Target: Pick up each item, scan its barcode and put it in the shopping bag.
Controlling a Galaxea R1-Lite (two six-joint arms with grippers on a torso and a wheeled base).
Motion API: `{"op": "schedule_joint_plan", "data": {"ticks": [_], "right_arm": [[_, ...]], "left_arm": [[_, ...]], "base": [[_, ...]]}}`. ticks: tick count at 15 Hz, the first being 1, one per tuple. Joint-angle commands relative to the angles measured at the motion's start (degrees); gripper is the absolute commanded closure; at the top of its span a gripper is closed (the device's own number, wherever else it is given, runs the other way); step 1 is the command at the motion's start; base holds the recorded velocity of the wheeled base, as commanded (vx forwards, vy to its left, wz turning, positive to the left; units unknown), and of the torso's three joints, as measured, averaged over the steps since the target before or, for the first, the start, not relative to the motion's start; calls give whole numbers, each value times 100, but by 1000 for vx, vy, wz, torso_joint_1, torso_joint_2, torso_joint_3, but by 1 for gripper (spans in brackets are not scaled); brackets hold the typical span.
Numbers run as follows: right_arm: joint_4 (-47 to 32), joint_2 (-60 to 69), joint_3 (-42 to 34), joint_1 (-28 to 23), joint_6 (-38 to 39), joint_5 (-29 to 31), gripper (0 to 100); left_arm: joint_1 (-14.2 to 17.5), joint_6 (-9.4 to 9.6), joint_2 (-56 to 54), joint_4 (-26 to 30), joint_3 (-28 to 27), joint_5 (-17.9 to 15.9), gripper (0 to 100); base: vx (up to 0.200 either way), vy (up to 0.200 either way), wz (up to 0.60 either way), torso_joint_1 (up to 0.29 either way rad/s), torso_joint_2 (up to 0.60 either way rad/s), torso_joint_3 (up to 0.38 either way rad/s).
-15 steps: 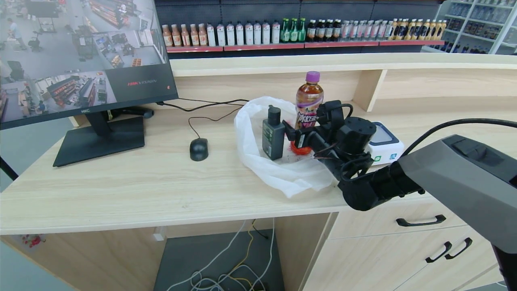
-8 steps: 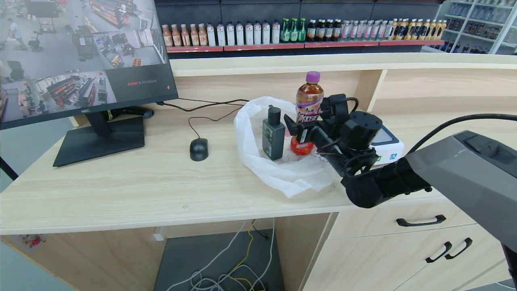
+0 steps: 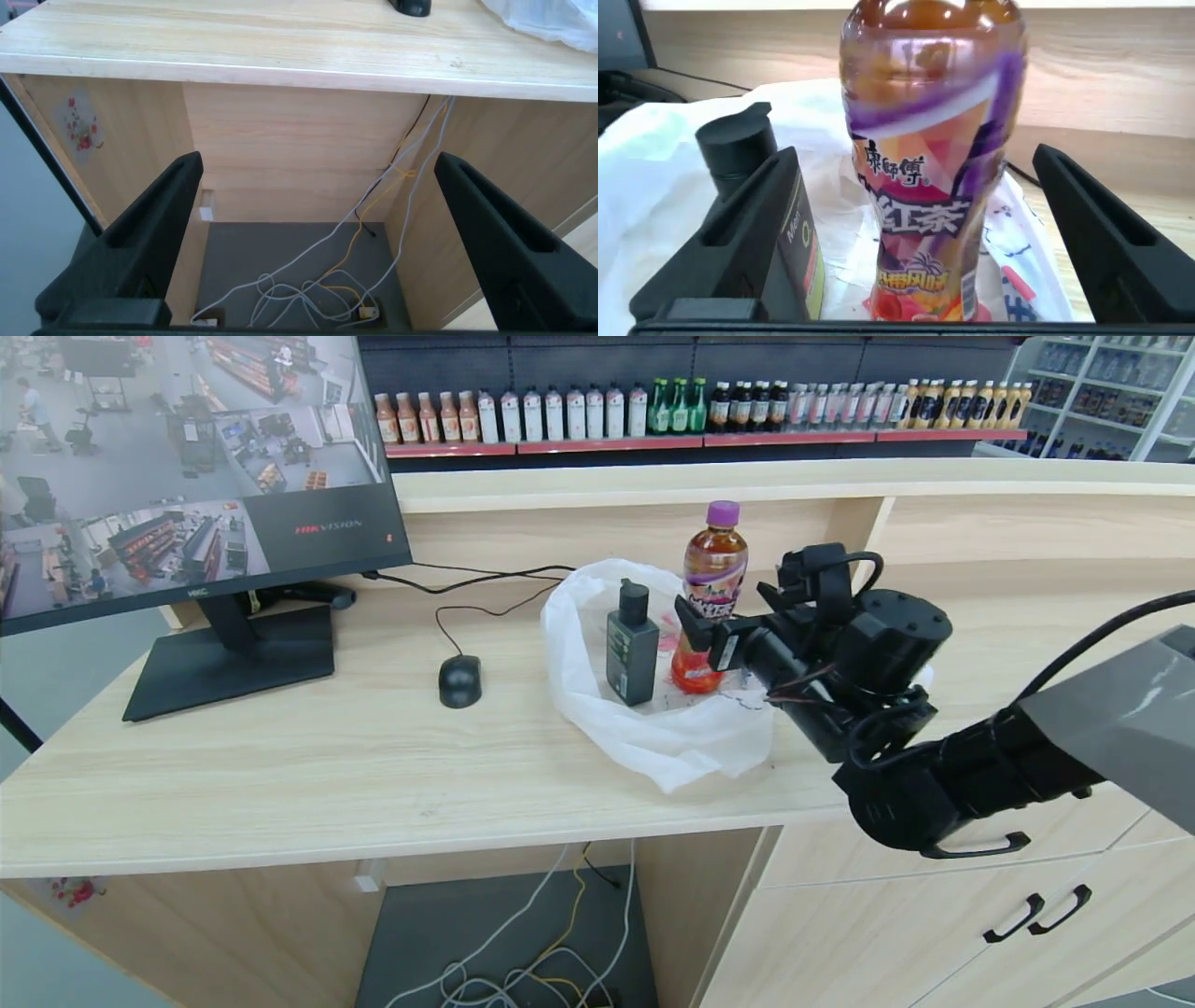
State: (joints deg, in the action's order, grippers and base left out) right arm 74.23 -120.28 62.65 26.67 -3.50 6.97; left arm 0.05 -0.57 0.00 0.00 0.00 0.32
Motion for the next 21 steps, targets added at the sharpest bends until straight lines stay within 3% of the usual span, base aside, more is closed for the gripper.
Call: {"op": "schedule_joint_plan", "data": {"ticks": [1, 12, 17, 21], "right_arm": [[382, 858, -939, 84, -10, 41, 0], [329, 4610, -4648, 84, -28, -12, 0], [-506, 6228, -6203, 172, -230, -117, 0], [-2387, 7414, -6256, 558, -283, -117, 0]], "left_arm": [[4, -4, 0, 0, 0, 3, 0], [4, -4, 0, 0, 0, 3, 0], [4, -4, 0, 0, 0, 3, 0], [4, -4, 0, 0, 0, 3, 0]], "base": [[0, 0, 0, 0, 0, 0], [0, 0, 0, 0, 0, 0], [0, 0, 0, 0, 0, 0], [0, 0, 0, 0, 0, 0]]}}
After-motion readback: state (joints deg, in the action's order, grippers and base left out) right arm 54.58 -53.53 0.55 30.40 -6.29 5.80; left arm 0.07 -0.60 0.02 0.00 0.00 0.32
